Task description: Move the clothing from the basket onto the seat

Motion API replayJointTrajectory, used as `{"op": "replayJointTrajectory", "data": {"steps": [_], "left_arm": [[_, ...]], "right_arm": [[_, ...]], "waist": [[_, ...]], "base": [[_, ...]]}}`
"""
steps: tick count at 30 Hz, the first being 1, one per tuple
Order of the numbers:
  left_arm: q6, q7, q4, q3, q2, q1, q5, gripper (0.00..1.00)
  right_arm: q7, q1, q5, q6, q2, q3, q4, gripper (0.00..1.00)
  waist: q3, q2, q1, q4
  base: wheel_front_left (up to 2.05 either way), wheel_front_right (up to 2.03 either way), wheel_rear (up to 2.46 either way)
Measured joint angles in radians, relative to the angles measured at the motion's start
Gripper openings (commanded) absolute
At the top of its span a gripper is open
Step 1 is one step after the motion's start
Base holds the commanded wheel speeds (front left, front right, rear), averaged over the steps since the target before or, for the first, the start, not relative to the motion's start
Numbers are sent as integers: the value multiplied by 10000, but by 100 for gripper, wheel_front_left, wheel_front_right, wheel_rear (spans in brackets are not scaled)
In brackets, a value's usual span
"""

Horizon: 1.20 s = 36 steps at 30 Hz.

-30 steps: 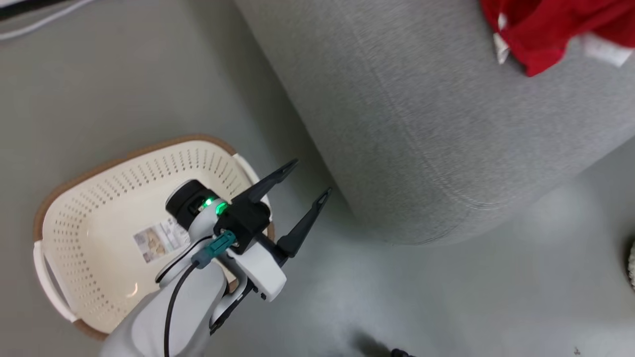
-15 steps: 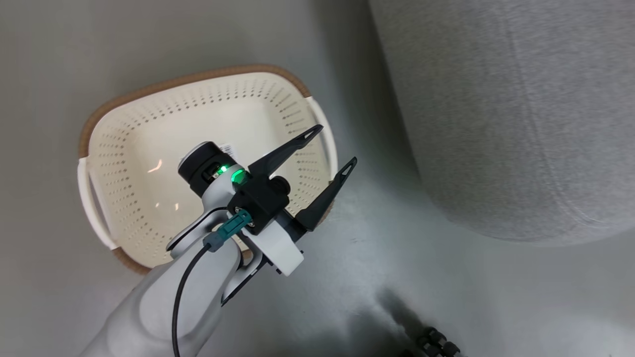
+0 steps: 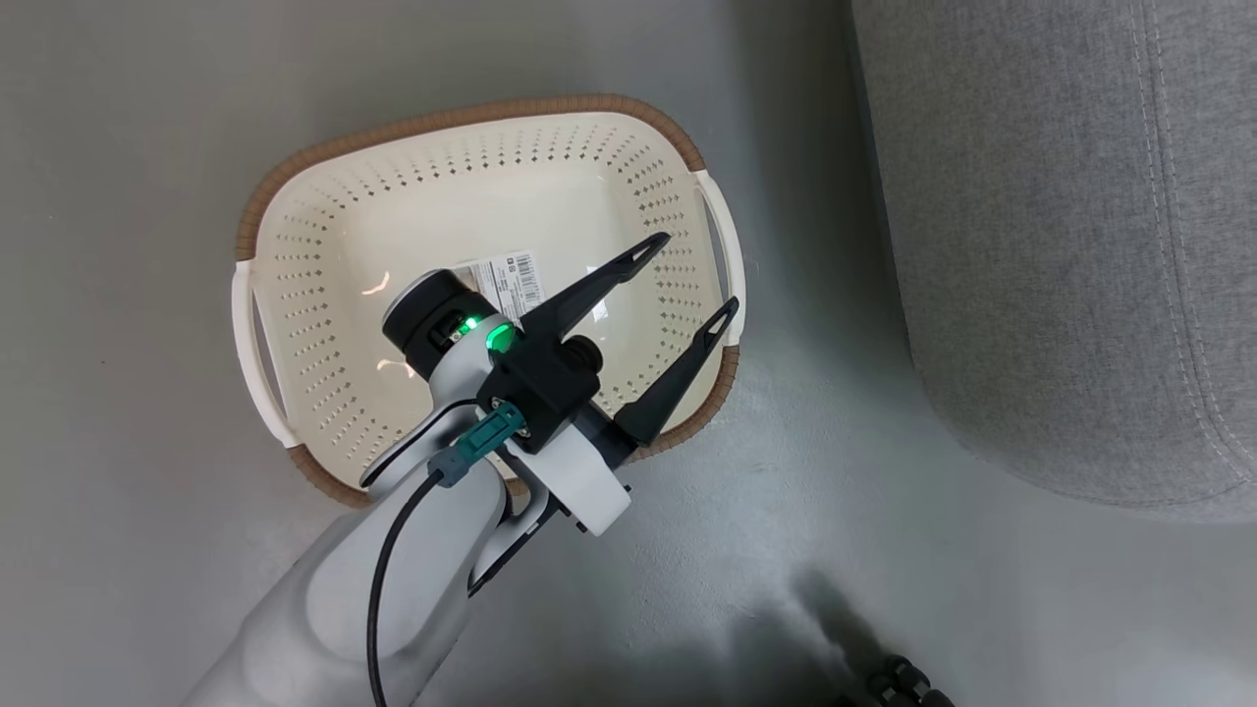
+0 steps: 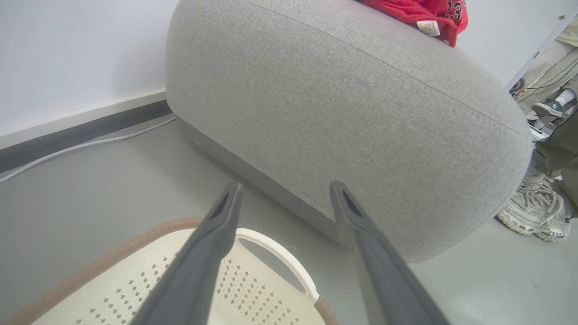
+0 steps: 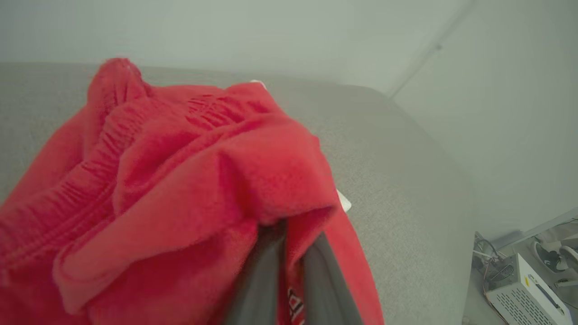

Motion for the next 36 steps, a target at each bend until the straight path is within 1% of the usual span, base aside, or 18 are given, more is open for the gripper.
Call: {"op": "replayJointTrajectory", "data": {"steps": [7, 11, 14, 19, 24, 25, 30, 36], "left_arm": [[0, 0, 6, 236, -125, 56, -96, 100], [0, 0, -8, 476, -261, 255, -102, 100], [0, 0, -17, 629, -318, 486, -115, 100], [0, 0, -25, 882, -483, 941, -174, 100], [0, 0, 15, 1244, -568, 1542, -249, 100], [0, 0, 15, 1244, -568, 1542, -249, 100], [0, 0, 104, 1866, -596, 2199, -272, 100], [0, 0, 182, 2871, -711, 2964, -270, 100]], "right_arm": [[-1315, 632, 128, 0, 224, 755, 1172, 100], [-1599, 1204, 265, 0, 336, 1313, 1536, 100], [-1685, 1705, 445, 0, 464, 1705, 1542, 100], [-1687, 2799, 1398, 0, 965, 2627, 608, 100], [-1687, 4161, 2451, 0, 1367, 3873, -217, 100], [-1687, 4161, 2451, 0, 1367, 3873, -217, 100], [-1687, 5193, 3699, 0, 1841, 5177, -1390, 100], [-1687, 6206, 4698, -2, 1992, 6707, -2495, 100]], "waist": [[-542, 0, 0, 56], [-1002, 0, 0, 85], [-1394, 0, 0, 116], [-2103, 0, 0, 204], [-2889, 0, 0, 359], [-2889, 0, 0, 359], [-3681, 0, 0, 576], [-4504, 0, 0, 972]], "base": [[0, 0, 0], [0, 0, 0], [0, 0, 0], [0, 0, 0], [0, 0, 0], [0, 0, 0], [0, 0, 0], [0, 0, 0]]}}
